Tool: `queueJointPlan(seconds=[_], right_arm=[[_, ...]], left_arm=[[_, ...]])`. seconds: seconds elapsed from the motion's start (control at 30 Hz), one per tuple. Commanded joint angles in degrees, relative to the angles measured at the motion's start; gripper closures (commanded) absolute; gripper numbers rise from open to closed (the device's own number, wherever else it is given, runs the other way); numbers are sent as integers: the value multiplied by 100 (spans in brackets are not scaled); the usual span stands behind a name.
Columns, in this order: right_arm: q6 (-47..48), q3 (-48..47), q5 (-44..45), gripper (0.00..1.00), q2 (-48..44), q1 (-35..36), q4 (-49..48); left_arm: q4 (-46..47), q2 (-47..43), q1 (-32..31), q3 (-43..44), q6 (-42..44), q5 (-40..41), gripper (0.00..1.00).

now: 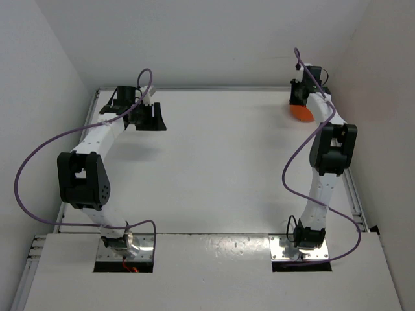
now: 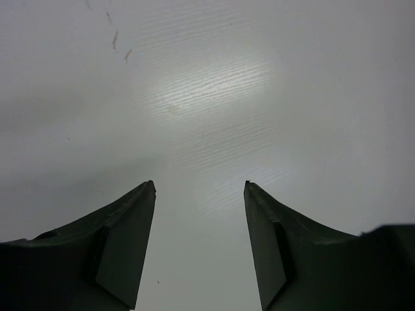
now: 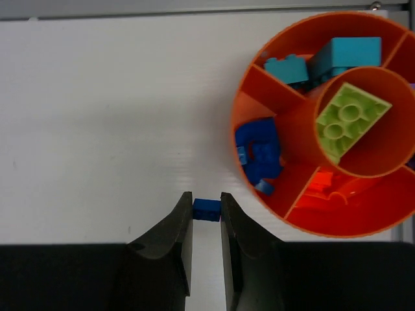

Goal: Sort the legos into containers by color

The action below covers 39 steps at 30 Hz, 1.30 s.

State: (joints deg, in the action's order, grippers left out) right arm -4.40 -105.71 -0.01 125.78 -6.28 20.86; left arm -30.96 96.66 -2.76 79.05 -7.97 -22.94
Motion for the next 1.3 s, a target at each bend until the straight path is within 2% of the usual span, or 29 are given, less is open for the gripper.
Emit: queueJointPlan(seconds=[0.0,0.27,0.43,0.63,0.67,0.73,0.77,0.8,0.87,1.03,1.13,1.2,1.27], right_arm=[[-279,-476,291,100,8,-154,-214],[-333,-705,476,100,236,-364,-328],[-386,-758,476,100,342,-417,-328],[-438,-863,423,100,465,-418,-381],[-438,-863,423,100,465,-418,-381],[-438,-916,370,93,465,-418,-381],[-438,-916,370,84,465,-418,-381],[-438,-916,370,65,465,-418,-381],[-438,-916,309,52,465,-418,-381],[-438,-688,-192,41,-112,-365,-399],[-334,-451,-551,38,-518,-303,-478],[-333,-179,-859,36,-1009,-251,-478],[-333,496,-1237,35,-1483,-251,-714]], left_arm=[[2,-94,-49,217,50,132,37],[2,10,-49,217,50,132,37],[-173,186,-49,506,102,185,35],[-288,186,-49,594,155,185,27],[-288,186,-49,594,155,245,18],[-288,186,-49,594,155,246,5],[-340,186,-49,594,155,246,1],[-340,186,-49,594,207,246,1],[-340,186,-49,594,208,299,1],[-393,125,74,647,208,132,1],[-393,11,170,647,261,-130,1],[-393,11,302,586,261,-403,1],[-393,-42,303,586,331,-404,1]])
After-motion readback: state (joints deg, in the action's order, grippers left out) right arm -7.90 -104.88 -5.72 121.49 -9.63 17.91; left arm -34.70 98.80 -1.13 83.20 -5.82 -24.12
